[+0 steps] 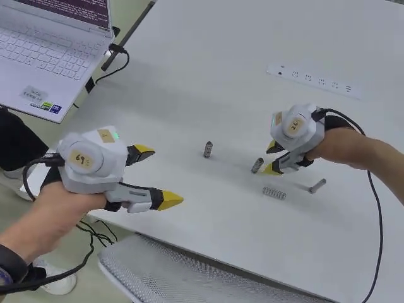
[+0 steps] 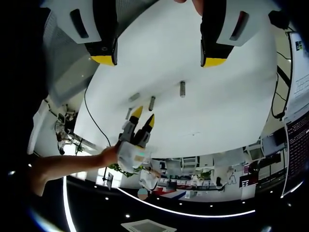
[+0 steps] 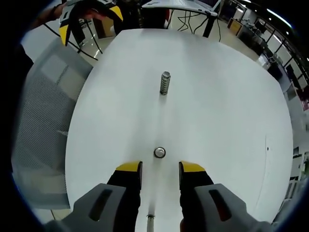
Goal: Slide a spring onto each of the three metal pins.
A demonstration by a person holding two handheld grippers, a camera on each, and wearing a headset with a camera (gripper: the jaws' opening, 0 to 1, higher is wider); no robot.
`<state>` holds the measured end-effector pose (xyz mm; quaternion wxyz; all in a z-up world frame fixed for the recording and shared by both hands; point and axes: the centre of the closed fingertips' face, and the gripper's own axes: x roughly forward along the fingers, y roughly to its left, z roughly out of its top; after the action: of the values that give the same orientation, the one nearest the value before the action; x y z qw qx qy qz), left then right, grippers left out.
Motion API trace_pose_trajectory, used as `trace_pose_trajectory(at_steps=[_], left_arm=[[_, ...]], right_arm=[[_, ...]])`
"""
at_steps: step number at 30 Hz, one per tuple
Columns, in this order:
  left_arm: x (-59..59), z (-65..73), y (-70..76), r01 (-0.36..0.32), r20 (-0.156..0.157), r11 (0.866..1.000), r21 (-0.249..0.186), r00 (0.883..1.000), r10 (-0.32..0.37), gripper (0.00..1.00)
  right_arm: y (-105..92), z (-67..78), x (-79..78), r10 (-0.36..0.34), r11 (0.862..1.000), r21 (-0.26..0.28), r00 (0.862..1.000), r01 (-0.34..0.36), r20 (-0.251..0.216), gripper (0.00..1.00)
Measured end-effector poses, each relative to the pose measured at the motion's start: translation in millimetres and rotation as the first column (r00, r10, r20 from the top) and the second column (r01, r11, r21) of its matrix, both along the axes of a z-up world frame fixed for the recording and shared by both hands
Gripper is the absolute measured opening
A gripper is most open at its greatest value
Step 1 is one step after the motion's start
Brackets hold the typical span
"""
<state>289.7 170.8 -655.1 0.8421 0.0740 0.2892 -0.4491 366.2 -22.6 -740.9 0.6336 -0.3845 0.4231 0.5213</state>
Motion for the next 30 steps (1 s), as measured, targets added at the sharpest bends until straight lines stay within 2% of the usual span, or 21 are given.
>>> trace_pose_trajectory(at_steps=[4,9,13,15,22,25,26,27,29,30], left_arm=[[2.2,2.2,-0.2,0.002,0.007,1.000,0.004,1.000,-0.002,0.66],[6.5,6.3,0.0,0.000,0.016,1.000,0.005,1.000,0.000,0.66],[8.1,8.0,-0.4,-0.002,0.019,1.000,0.002,1.000,0.002,0.66],[8.5,8.4,-0.7,-0.004,0.019,1.000,0.000,1.000,0.004,0.66],[8.5,9.4,-3.3,-0.006,0.020,1.000,-0.004,1.000,0.006,0.66],[8.3,9.5,-4.9,-0.003,0.021,1.000,-0.003,1.000,0.003,0.66],[8.5,9.8,-5.4,-0.004,0.021,1.000,-0.004,1.000,0.004,0.66],[8.6,10.0,-5.9,-0.004,0.021,1.000,-0.005,1.000,0.004,0.66],[8.7,10.6,-7.4,-0.004,0.023,1.000,-0.006,1.000,0.004,0.66],[8.8,10.6,-8.0,-0.004,0.023,1.000,-0.006,1.000,0.004,0.66]], right_arm=[[-5.8,3.2,-1.0,-0.029,1.000,0.012,1.000,0.029,0.012,0.29],[-11.6,13.0,-2.8,-0.095,0.994,0.066,0.995,0.092,0.034,0.30],[-18.9,16.7,-7.0,-0.130,0.989,0.083,0.990,0.125,0.053,0.30],[-22.8,17.7,-8.9,-0.155,0.984,0.099,0.986,0.148,0.066,0.30],[-33.3,17.3,-22.1,-0.237,0.960,0.167,0.970,0.225,0.055,0.31],[-34.9,20.9,-26.5,-0.281,0.939,0.216,0.959,0.266,0.042,0.31],[-34.3,22.6,-27.3,-0.303,0.927,0.241,0.952,0.287,0.032,0.32],[-34.0,25.9,-27.9,-0.335,0.907,0.277,0.942,0.317,0.017,0.32],[-35.9,30.5,-27.6,-0.376,0.878,0.321,0.927,0.355,0.003,0.33],[-37.6,32.1,-27.0,-0.391,0.868,0.335,0.921,0.367,0.004,0.33]])
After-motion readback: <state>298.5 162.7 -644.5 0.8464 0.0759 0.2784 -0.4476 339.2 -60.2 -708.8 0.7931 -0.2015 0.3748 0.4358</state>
